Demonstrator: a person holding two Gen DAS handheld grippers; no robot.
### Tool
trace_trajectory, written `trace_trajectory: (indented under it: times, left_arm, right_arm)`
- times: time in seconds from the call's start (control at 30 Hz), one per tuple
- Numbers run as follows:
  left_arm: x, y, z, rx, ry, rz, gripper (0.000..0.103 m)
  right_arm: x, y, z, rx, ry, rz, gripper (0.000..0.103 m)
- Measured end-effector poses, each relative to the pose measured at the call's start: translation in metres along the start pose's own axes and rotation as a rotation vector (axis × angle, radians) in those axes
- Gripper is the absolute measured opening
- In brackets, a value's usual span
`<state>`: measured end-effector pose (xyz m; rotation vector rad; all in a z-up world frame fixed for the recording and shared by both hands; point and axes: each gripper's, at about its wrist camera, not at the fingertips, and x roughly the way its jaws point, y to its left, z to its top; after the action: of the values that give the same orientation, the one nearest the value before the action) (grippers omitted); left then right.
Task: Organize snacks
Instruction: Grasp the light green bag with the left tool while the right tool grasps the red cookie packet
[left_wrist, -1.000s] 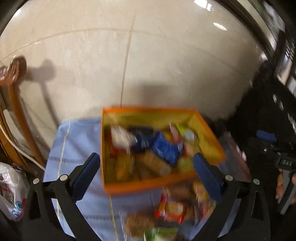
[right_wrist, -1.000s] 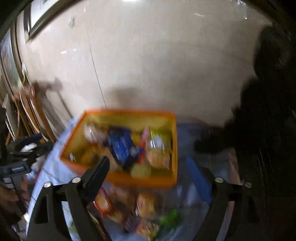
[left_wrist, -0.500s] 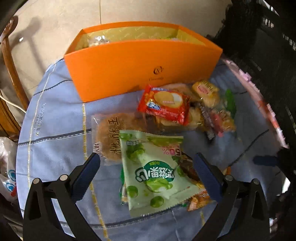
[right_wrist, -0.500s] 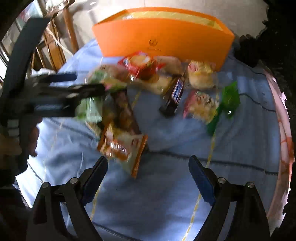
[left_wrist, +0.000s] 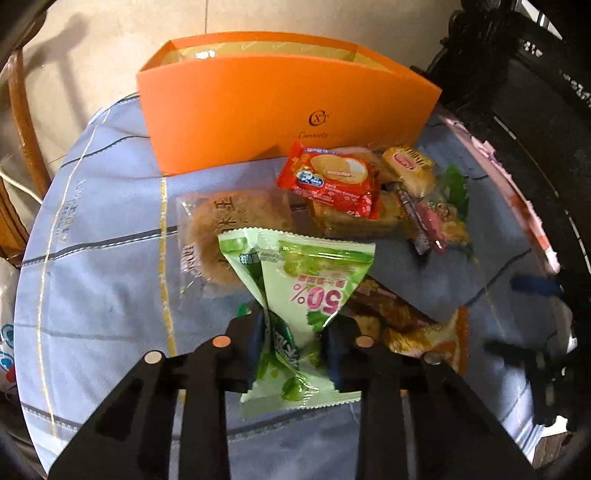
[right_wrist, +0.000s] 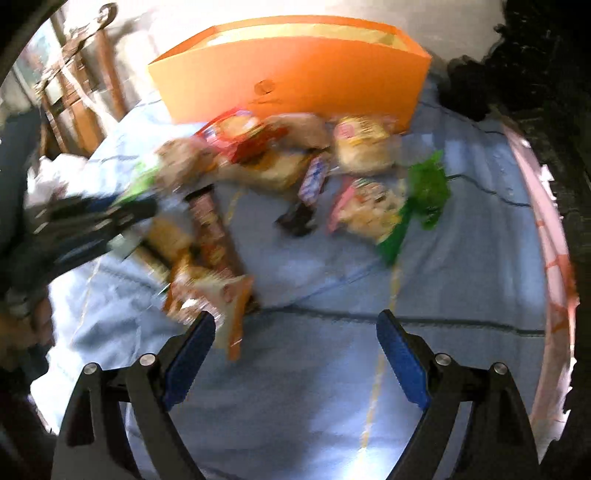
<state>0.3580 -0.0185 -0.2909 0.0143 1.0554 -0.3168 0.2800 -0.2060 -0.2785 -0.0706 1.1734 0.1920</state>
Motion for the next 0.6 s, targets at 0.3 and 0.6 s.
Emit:
trace_trajectory:
  times: [0.3,0.6]
  left_arm:
    - [-0.048,0.037,-0.007,-0.119,-0.078,-0.022,0.026]
    - [-0.059,0.041,-0.010,-0.140,-0.064,-0.024,0.026]
  right_arm:
    - [0.003,0.018,0.083,-0.131,-0.122,-0.022,0.089]
    - [0.073,0.096,0.137,-0.504,-0.057,-0.166,0.083]
